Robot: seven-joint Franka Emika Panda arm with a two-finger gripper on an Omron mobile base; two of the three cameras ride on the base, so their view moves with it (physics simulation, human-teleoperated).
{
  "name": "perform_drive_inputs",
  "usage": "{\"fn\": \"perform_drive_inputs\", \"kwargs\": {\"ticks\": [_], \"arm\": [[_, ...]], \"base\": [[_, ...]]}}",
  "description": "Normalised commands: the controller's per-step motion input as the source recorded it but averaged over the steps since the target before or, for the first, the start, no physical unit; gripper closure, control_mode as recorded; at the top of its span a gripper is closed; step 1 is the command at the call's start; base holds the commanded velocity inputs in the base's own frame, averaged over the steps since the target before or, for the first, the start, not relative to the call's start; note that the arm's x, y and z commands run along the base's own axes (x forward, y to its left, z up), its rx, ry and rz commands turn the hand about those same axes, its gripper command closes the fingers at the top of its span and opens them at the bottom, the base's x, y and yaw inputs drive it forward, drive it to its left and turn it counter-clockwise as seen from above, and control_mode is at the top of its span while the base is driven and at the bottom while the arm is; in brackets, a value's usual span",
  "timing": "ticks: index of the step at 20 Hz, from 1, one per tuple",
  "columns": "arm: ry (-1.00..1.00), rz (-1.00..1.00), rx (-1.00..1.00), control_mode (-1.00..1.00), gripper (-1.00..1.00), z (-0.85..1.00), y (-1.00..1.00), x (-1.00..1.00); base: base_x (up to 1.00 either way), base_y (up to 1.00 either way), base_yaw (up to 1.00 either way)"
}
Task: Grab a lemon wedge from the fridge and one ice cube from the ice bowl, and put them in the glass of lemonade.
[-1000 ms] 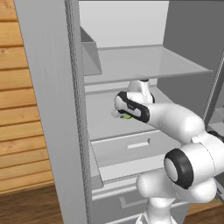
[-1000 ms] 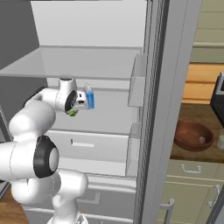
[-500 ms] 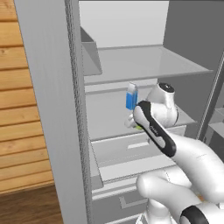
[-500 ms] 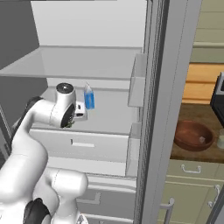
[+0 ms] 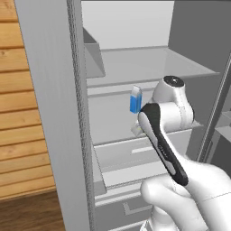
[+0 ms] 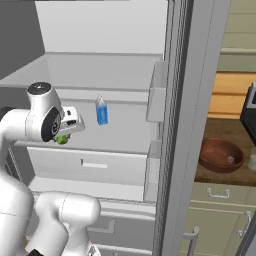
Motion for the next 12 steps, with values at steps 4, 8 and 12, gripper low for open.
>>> {"fn": "perform_drive_inputs", "kwargs": {"ticks": [4,8,12], "arm": [[0.03,0.15,-0.08,-1.00,1.00,0.71,0.08,-0.84],[0.00,0.08,0.01,-1.00,1.00,0.40,-0.08,-1.00],[-0.08,0.00,0.05,-1.00,1.00,0.06,-0.29,-1.00]], "base": [[0.00,0.00,0.00],[0.00,0.00,0.00],[0.00,0.00,0.00]]}}
